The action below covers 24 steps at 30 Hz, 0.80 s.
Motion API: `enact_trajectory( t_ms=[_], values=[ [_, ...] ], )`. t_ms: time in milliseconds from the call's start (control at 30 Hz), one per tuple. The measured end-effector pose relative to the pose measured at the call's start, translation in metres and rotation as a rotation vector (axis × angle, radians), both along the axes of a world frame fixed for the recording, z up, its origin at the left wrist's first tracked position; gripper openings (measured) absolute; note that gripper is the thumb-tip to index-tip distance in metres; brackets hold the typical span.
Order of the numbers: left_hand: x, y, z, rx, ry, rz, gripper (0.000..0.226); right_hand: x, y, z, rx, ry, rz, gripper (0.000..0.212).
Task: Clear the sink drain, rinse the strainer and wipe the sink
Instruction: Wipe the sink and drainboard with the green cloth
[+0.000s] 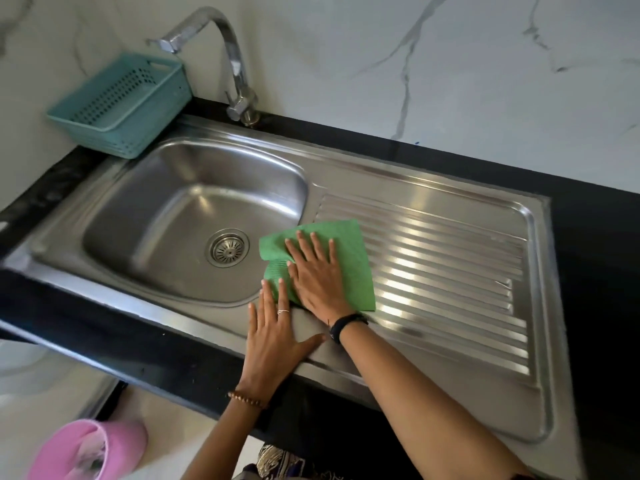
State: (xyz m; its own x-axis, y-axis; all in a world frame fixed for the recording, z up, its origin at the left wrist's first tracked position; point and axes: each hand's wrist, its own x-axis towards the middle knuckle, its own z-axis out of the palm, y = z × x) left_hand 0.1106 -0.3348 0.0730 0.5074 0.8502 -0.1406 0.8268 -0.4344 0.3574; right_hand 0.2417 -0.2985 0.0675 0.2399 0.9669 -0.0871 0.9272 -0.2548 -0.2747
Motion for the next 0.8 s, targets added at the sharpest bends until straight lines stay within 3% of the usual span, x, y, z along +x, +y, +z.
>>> enact_trajectory(
  t_ms=[200,533,700,800],
  values=[
    [0.0,-0.004,0.004,-0.006,-0.051,-0.047,0.112,0.006,-0.043,-0.006,0.007,-0.036,0.13,0.05],
    [0.054,-0.065,0.0,-0.071,0.029,-0.375,0.082,0.11,-0.199,-0.005,0.016,-0.032,-0.314,0.049],
    [0.045,-0.069,0.004,-0.058,0.028,-0.379,0.075,0.146,-0.252,0.007,0.08,-0.124,-0.547,0.045],
    [0.027,-0.059,0.007,-0.041,0.023,-0.346,0.074,0.136,-0.249,0.007,-0.02,-0.139,-0.599,0.046]
  ],
)
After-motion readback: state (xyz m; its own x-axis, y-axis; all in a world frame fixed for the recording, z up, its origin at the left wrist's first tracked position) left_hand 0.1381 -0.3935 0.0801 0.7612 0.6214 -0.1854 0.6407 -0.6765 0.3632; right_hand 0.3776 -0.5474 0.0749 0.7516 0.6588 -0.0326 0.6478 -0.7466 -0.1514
